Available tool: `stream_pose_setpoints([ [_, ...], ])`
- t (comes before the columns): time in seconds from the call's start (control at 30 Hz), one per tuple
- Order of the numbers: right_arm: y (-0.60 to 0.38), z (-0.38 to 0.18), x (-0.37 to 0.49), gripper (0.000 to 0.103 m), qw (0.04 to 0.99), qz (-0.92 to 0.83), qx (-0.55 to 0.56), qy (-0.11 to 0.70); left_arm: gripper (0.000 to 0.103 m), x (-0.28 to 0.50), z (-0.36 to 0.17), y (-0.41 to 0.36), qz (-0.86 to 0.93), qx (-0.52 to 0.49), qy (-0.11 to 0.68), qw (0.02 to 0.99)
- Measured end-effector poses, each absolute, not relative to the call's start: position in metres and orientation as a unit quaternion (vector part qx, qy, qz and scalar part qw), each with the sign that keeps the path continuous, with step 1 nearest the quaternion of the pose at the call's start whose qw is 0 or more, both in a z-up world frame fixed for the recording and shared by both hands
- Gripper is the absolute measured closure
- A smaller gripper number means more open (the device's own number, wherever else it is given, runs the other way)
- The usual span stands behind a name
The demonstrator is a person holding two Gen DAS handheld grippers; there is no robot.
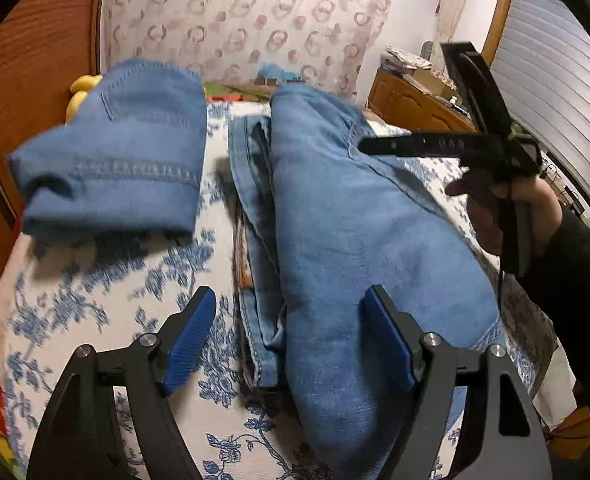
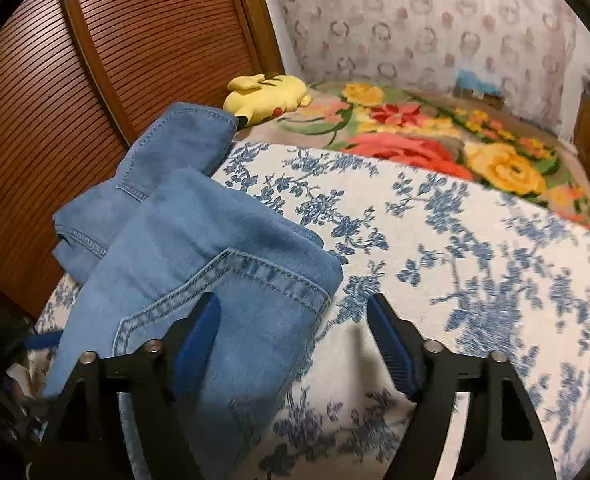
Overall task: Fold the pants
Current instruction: 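Grasp the folded jeans with both grippers and lift them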
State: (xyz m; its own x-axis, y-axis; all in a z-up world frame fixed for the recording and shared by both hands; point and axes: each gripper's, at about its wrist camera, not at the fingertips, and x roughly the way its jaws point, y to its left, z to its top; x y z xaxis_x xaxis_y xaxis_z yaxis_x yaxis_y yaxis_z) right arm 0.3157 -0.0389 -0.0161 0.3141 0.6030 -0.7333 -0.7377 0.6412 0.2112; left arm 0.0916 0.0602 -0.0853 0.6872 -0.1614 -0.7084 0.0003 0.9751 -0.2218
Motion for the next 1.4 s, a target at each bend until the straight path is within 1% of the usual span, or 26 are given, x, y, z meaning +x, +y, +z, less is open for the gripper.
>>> stream_pose_setpoints([
  [0.07, -0.032, -0.023, 0.325, 0.022, 0.797, 0.426, -0.074, 0.422, 0.028, 0.090, -0.088, 0.063, -0.050, -0.121, 0.392, 0.911],
  [0.1, -0.029, -0.025, 0.327, 0.022, 0.794, 0.430, -0.073, 0.425, 0.035, 0.090, -0.089, 0.064, -0.060, -0.135, 0.393, 0.908],
  [0.13, -0.026, -0.027, 0.329, 0.023, 0.790, 0.435, -0.070, 0.427, 0.038, 0.089, -0.091, 0.065, -0.070, -0.150, 0.395, 0.903],
  [0.17, -0.023, -0.028, 0.331, 0.026, 0.786, 0.441, -0.065, 0.429, 0.039, 0.088, -0.091, 0.066, -0.071, -0.155, 0.395, 0.902],
  [0.2, -0.020, -0.033, 0.337, 0.035, 0.777, 0.451, -0.057, 0.435, 0.043, 0.087, -0.092, 0.065, -0.073, -0.159, 0.394, 0.903],
  [0.27, -0.021, -0.040, 0.340, 0.040, 0.772, 0.457, -0.044, 0.439, 0.049, 0.084, -0.092, 0.064, -0.075, -0.166, 0.388, 0.903],
  [0.3, -0.019, -0.041, 0.340, 0.045, 0.771, 0.460, -0.042, 0.439, 0.057, 0.081, -0.091, 0.063, -0.076, -0.165, 0.385, 0.905],
  [0.33, -0.018, -0.041, 0.341, 0.050, 0.771, 0.462, -0.041, 0.437, 0.071, 0.080, -0.089, 0.061, -0.078, -0.164, 0.382, 0.906],
  [0.37, -0.017, -0.040, 0.340, 0.058, 0.774, 0.462, -0.042, 0.432, 0.075, 0.078, -0.089, 0.060, -0.076, -0.166, 0.383, 0.906],
  [0.4, -0.016, -0.037, 0.338, 0.072, 0.778, 0.461, -0.045, 0.424, 0.078, 0.079, -0.089, 0.059, -0.077, -0.168, 0.382, 0.905],
  [0.47, -0.018, -0.030, 0.325, 0.080, 0.792, 0.459, -0.055, 0.400, 0.081, 0.077, -0.087, 0.060, -0.079, -0.158, 0.379, 0.909],
  [0.53, -0.016, -0.020, 0.312, 0.082, 0.810, 0.451, -0.071, 0.369, 0.086, 0.073, -0.085, 0.061, -0.086, -0.152, 0.372, 0.912],
  [0.63, -0.019, 0.000, 0.294, 0.083, 0.827, 0.451, -0.082, 0.325, 0.088, 0.064, -0.081, 0.063, -0.095, -0.150, 0.363, 0.915],
  [0.9, -0.026, 0.056, 0.265, 0.084, 0.846, 0.460, -0.096, 0.252, 0.089, 0.059, -0.052, 0.078, -0.113, -0.160, 0.318, 0.928],
  [1.0, -0.017, 0.080, 0.260, 0.084, 0.848, 0.466, -0.103, 0.229, 0.089, 0.056, -0.034, 0.089, -0.113, -0.160, 0.294, 0.936],
  [1.13, 0.010, 0.097, 0.259, 0.084, 0.846, 0.481, -0.107, 0.204, 0.089, 0.051, -0.012, 0.119, -0.093, -0.150, 0.267, 0.947],
  [1.23, 0.039, 0.095, 0.264, 0.084, 0.843, 0.490, -0.107, 0.194, 0.089, 0.051, -0.004, 0.147, -0.071, -0.142, 0.262, 0.952],
  [1.4, 0.088, 0.069, 0.294, 0.084, 0.838, 0.501, -0.098, 0.195, 0.089, 0.065, 0.002, 0.187, -0.041, -0.105, 0.283, 0.952],
])
